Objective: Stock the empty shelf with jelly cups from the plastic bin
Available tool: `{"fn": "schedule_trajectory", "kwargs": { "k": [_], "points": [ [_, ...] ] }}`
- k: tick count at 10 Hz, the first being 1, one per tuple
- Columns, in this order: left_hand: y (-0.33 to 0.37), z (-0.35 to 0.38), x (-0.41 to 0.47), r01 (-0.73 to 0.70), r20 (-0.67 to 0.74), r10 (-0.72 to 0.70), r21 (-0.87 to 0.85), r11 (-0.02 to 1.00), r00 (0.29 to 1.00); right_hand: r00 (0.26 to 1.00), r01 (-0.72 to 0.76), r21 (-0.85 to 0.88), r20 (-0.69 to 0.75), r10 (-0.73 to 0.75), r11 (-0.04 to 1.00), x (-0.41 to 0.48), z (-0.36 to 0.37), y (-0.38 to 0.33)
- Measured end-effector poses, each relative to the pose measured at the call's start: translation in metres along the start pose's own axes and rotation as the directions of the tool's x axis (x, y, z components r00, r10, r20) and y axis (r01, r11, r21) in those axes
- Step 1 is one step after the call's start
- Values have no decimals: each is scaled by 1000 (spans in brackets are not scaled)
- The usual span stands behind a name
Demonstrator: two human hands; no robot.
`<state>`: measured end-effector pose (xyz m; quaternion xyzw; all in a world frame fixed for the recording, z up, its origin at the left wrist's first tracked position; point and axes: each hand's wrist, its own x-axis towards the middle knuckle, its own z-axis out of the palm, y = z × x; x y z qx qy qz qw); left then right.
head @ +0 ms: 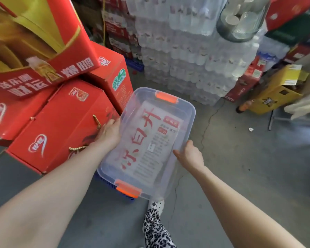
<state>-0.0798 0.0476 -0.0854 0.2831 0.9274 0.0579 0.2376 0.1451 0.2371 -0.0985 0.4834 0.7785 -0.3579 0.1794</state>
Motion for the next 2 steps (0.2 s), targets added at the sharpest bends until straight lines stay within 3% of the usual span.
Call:
{"fn": "schedule_trajectory", "kwargs": {
  "k": [1, 2],
  "points": [
    [7, -19, -34, -62, 30, 62, -10, 998, 998, 998, 53, -214, -20, -59, 975, -23, -18, -14],
    [16, -41, -67, -161, -3, 161, 19, 987, 987, 953, 266, -377, -38, -301, 887, -54, -38, -32]
  ]
}}
